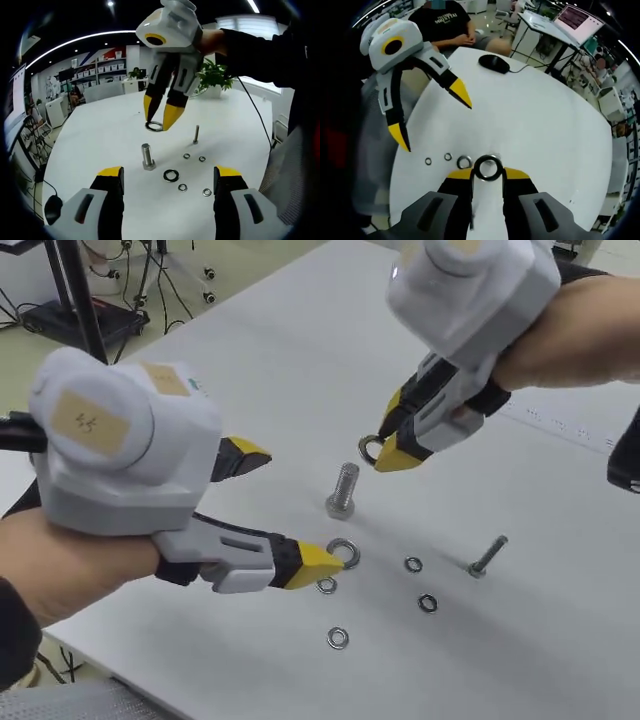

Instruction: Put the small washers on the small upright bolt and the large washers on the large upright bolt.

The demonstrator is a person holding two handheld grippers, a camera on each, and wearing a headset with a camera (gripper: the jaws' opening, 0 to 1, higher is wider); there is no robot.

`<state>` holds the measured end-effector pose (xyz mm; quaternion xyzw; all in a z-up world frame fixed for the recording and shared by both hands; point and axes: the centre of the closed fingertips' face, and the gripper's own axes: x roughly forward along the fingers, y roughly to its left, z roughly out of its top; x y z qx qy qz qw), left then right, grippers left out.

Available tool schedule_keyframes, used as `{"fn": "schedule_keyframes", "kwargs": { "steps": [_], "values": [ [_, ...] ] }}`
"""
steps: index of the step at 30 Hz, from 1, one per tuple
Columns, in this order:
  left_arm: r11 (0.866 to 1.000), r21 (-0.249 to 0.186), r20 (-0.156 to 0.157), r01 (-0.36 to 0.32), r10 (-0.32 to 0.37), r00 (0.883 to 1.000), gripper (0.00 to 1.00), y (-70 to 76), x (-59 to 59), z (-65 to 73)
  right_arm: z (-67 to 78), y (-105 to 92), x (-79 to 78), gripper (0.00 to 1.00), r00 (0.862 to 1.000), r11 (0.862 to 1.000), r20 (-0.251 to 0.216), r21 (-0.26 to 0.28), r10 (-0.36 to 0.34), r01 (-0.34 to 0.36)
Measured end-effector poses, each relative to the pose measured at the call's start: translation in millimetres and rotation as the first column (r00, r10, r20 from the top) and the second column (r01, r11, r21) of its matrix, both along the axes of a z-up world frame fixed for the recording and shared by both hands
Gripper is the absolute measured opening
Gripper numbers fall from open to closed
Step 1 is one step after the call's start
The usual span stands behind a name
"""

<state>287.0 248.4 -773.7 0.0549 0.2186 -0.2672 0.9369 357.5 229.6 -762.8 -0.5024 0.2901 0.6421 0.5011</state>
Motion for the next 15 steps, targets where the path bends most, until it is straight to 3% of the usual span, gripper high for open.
{"fn": "schedule_keyframes", "kwargs": {
  "steps": [6, 15],
  "values": [
    [1.0, -0.002, 0.0, 0.002, -0.002, 1.0, 0.72, -1.0, 0.8, 0.0, -7.5, 12.7, 5.4, 0.22, 1.0, 1.0, -0.016, -0.012, 0.007, -0.007],
    [1.0, -0.005, 0.007, -0.001, 0.001, 1.0, 0.72, -1.9, 2.7, 1.3, -25.1, 16.8, 12.6, 0.22, 1.0, 0.999, -0.028, -0.042, -0.004, 0.002]
  ]
}}
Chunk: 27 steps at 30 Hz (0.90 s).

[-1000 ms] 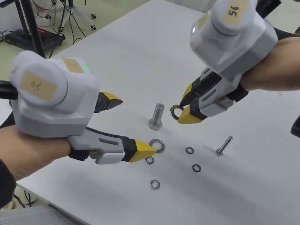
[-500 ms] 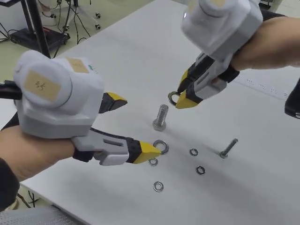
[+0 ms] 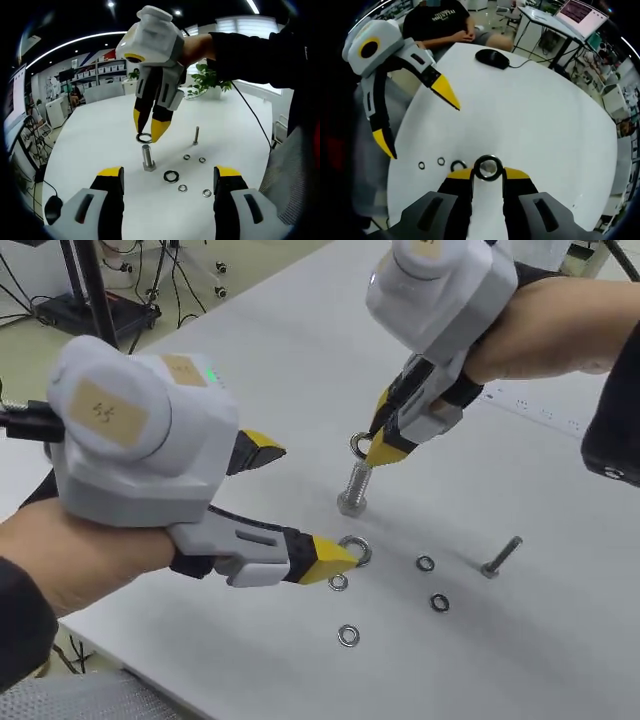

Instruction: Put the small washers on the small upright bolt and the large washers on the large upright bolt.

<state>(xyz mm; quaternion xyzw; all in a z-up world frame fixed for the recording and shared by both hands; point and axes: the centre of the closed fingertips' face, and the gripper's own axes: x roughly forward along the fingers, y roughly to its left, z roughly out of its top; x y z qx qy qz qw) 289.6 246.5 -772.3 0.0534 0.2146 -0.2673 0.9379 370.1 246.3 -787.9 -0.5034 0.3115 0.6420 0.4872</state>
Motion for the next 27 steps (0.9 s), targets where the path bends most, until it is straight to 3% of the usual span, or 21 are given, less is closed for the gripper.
{"fn": "schedule_keyframes", "kwargs": {
  "steps": [17, 27],
  "values": [
    [1.0, -0.001, -0.008, 0.005, -0.005, 1.0, 0.72, -1.3, -0.5, -1.2, -24.2, -1.6, 11.7, 0.23, 0.999, 0.998, -0.034, -0.049, -0.04, 0.039],
    [1.0, 0.001, -0.009, 0.008, -0.008, 1.0, 0.72, -1.5, -0.6, -1.6, -32.8, -1.2, 9.3, 0.22, 0.998, 0.998, -0.048, -0.05, -0.049, 0.047]
  ]
}}
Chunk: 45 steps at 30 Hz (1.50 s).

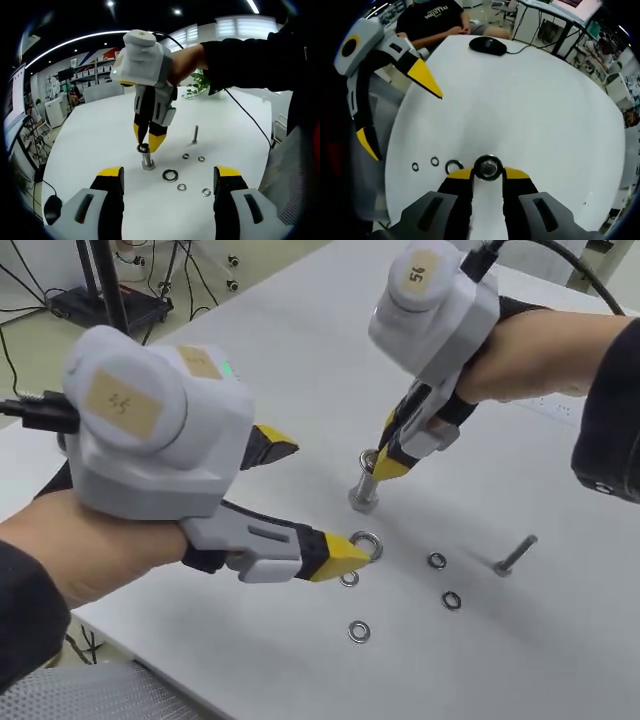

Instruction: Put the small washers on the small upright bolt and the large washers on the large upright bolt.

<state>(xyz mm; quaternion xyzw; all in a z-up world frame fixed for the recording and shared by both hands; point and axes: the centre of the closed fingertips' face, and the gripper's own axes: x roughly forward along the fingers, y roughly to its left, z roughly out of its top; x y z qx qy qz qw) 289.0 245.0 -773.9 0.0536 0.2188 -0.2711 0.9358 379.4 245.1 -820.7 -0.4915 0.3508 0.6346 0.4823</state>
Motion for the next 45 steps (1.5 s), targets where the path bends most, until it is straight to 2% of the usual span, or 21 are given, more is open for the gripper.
{"fn": "schedule_keyframes", "kwargs": {
  "steps": [27, 40, 45],
  "values": [
    [1.0, 0.003, -0.012, 0.006, -0.006, 1.0, 0.72, -0.2, -0.4, -3.1, -45.3, 3.8, 1.4, 0.23, 0.996, 0.997, -0.044, -0.005, -0.073, 0.073],
    [1.0, 0.007, -0.021, 0.012, -0.012, 1.0, 0.72, -1.6, -1.7, -5.7, -47.9, 2.4, 1.7, 0.23, 0.994, 0.995, -0.052, 0.004, -0.096, 0.097],
    [1.0, 0.008, -0.023, 0.015, -0.015, 1.0, 0.72, -1.5, -2.1, -6.5, -48.8, 3.3, 1.0, 0.24, 0.996, 0.997, -0.049, 0.002, -0.08, 0.08]
  ]
}}
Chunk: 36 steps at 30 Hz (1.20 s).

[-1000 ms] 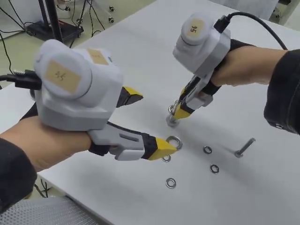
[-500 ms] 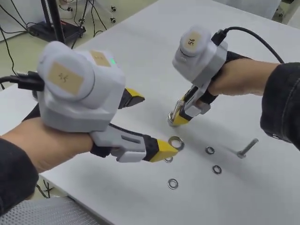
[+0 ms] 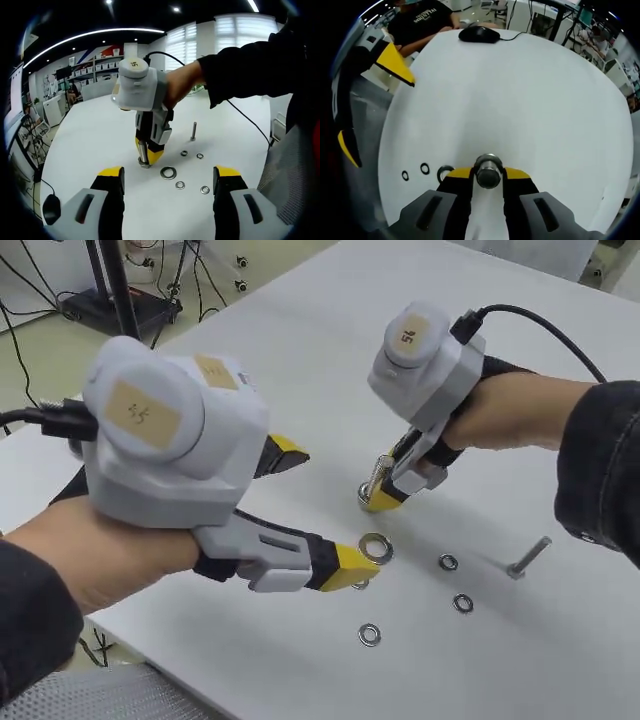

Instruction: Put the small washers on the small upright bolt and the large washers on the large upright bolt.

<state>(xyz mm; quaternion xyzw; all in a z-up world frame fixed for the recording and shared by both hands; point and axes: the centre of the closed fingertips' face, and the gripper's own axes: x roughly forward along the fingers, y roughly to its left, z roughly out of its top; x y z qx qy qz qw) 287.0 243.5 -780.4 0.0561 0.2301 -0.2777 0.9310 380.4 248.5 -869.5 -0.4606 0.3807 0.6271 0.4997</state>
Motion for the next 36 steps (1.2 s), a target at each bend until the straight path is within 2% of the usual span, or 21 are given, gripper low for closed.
{"fn": "schedule_keyframes", "kwargs": {
  "steps": [10, 25, 36],
  "values": [
    [1.0, -0.002, 0.001, -0.002, 0.002, 1.0, 0.71, 2.3, 0.6, -0.5, 1.3, -1.2, -0.2, 0.26, 1.0, 1.0, 0.016, 0.002, 0.01, -0.01],
    [1.0, 0.001, 0.004, 0.004, -0.004, 1.0, 0.71, 1.1, -1.5, 0.2, 13.6, -9.5, -3.0, 0.28, 1.0, 0.999, 0.03, 0.032, -0.01, 0.009],
    [1.0, 0.003, 0.003, 0.011, -0.011, 1.0, 0.71, -1.3, -3.6, 0.7, 18.2, -23.3, -15.4, 0.28, 0.999, 0.999, 0.028, 0.036, -0.02, 0.019]
  ]
}}
